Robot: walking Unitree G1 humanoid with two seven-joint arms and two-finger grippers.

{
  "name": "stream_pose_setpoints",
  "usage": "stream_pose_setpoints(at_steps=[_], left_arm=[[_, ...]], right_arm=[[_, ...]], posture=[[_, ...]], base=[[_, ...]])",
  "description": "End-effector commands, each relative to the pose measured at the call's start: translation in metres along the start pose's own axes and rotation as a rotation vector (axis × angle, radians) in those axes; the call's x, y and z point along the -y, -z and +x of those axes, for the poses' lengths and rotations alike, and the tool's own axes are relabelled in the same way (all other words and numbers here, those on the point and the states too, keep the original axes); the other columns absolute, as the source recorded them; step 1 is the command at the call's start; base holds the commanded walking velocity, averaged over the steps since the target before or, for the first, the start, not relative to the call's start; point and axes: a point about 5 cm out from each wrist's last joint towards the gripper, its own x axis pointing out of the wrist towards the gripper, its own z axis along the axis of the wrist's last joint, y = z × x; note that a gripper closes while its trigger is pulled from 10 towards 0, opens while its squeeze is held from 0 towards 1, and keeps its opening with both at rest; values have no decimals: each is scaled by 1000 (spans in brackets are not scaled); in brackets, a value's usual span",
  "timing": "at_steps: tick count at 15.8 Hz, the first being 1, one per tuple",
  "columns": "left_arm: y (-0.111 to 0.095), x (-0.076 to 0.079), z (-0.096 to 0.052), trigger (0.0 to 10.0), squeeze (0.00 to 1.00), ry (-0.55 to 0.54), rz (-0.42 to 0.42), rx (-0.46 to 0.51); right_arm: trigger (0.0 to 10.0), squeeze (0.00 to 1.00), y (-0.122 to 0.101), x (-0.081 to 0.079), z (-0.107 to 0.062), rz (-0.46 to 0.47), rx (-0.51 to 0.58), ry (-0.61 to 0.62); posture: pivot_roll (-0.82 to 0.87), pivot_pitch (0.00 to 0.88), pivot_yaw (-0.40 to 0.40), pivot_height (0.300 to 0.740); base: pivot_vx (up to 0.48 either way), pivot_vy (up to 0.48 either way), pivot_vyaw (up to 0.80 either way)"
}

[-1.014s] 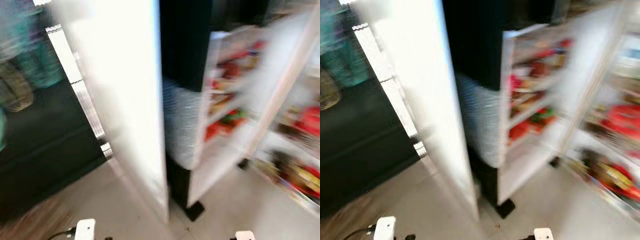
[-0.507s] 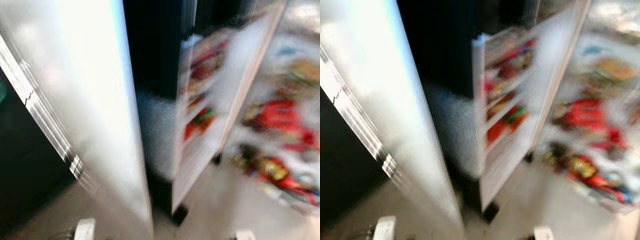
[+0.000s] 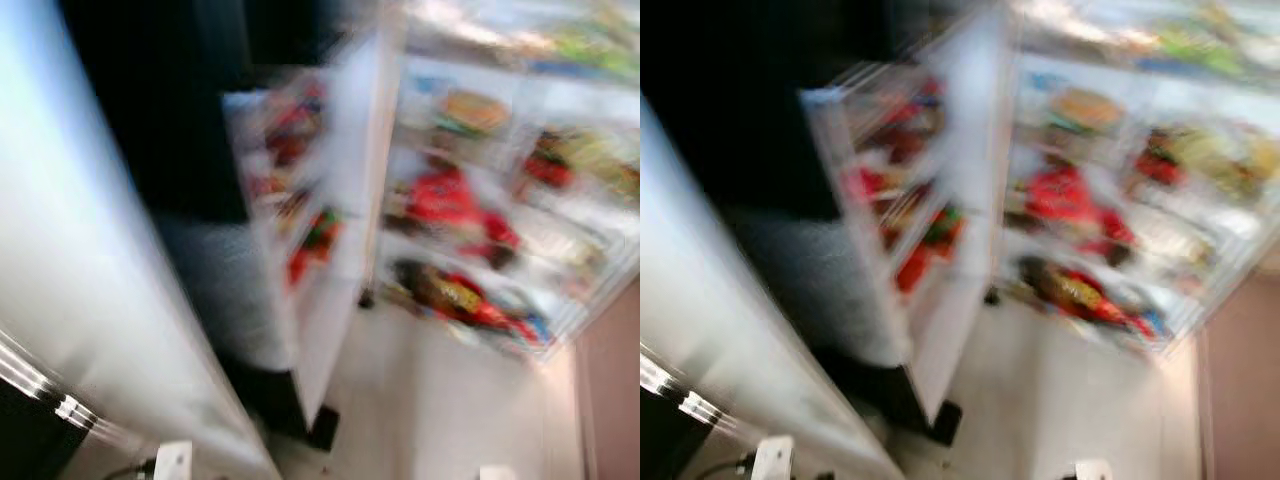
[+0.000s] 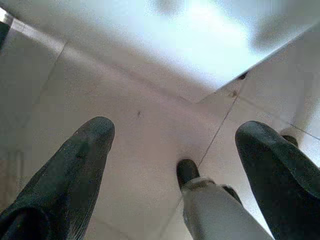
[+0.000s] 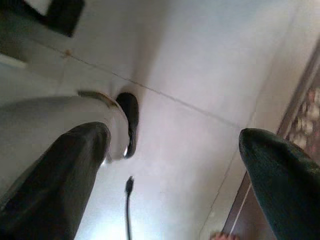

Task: Restocking fridge

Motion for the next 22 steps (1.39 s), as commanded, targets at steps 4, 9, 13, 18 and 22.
stream_pose_setpoints(at_steps=[4,9,13,18,22], left_arm=[[0,-4,0,10000,0,-11,12,-12],[0,-5,0,10000,0,-21,13,-21],[-1,-5,0,10000,0,-28,0,-15],[-1,-4,0,10000,0,-23,-13,-12],[-1,-4,0,10000,0,-24,-9,-15]], right_arm=[[10000,0,-4,-5,1,2,15,-10],[10000,0,-4,-6,1,8,15,-9],[10000,0,-5,-6,1,10,17,-9],[10000,0,-5,-5,1,12,19,-5],[10000,0,-6,-5,1,13,21,-6]], posture=[[-204,0,75,740],[-202,0,78,740],[-197,0,77,740],[-200,0,77,740],[-200,0,76,740]], base=[[0,0,-169],[0,0,0],[0,0,0],[-172,0,0],[-292,0,0]])
